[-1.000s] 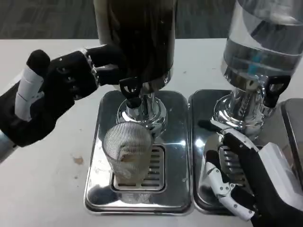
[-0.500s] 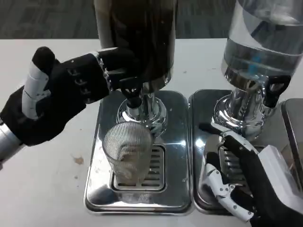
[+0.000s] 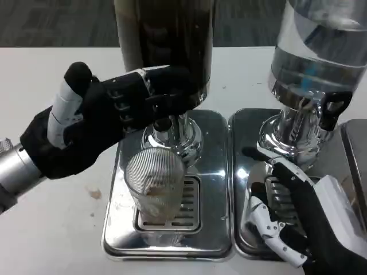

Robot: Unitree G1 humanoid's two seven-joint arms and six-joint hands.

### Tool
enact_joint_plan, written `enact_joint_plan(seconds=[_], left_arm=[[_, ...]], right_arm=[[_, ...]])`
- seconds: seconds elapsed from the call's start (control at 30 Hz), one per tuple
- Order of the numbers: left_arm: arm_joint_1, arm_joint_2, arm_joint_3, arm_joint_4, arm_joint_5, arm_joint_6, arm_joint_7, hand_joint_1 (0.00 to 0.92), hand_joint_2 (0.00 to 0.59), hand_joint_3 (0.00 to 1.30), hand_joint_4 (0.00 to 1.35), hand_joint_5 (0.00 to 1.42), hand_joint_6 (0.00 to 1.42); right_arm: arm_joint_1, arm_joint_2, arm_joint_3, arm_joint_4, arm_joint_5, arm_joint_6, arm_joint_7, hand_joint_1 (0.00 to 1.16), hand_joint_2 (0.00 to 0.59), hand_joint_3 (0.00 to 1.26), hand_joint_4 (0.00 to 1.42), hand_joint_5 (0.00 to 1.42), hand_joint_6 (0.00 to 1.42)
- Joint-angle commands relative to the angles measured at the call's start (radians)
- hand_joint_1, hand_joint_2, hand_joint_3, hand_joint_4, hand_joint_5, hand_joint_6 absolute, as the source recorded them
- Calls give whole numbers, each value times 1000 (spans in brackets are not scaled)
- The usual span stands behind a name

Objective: Grasp the cup under the faucet to collect the drink, then remove the cup.

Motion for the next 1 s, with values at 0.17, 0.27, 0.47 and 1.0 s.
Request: enact_joint_plan(seconds=[0.17, 0.27, 0.47, 1.0], left_arm=[[6, -2, -6, -47, 21, -3, -22, 0, 49, 245, 123, 198, 109], [12, -2, 0, -62, 30, -14, -20, 0, 50, 249, 131, 188, 106], [21, 4, 4, -76, 47, -43, -25, 0, 51, 266, 151, 196, 106], [57, 3, -4, -121, 50, -78, -52, 0, 51, 286, 175, 223, 117]], right_arm=[[-12, 4, 4, 16, 10, -13, -14, 495, 562, 254, 211, 159, 217], [-18, 3, 4, 21, 11, -12, -12, 495, 562, 254, 211, 159, 214], [-32, 0, 1, 31, 19, -12, -8, 494, 562, 254, 211, 159, 198], [-77, -15, -10, 57, 55, 2, 14, 493, 562, 254, 211, 159, 197]])
